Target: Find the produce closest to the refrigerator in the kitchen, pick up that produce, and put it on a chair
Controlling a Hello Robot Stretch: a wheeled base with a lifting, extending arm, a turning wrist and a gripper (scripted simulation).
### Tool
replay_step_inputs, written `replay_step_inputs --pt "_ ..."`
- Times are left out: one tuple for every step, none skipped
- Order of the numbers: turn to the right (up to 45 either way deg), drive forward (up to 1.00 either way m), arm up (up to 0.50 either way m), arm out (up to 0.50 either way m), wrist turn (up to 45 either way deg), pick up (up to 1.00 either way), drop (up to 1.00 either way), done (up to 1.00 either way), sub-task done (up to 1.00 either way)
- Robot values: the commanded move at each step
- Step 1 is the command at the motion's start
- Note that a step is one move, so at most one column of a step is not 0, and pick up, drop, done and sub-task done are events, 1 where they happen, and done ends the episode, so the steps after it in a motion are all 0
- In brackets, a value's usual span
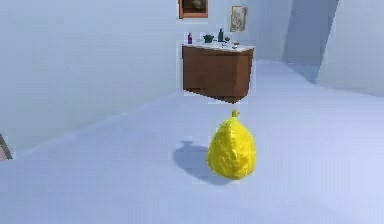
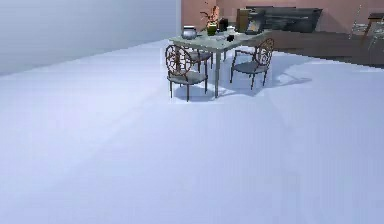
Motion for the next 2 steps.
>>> replay_step_inputs --pt "42.0 0.00 0.00 0.00 0.0 0.00 0.00 0.00 0.00" --pt "0.0 1.00 0.00 0.00 0.0 0.00 0.00 0.00 0.00"
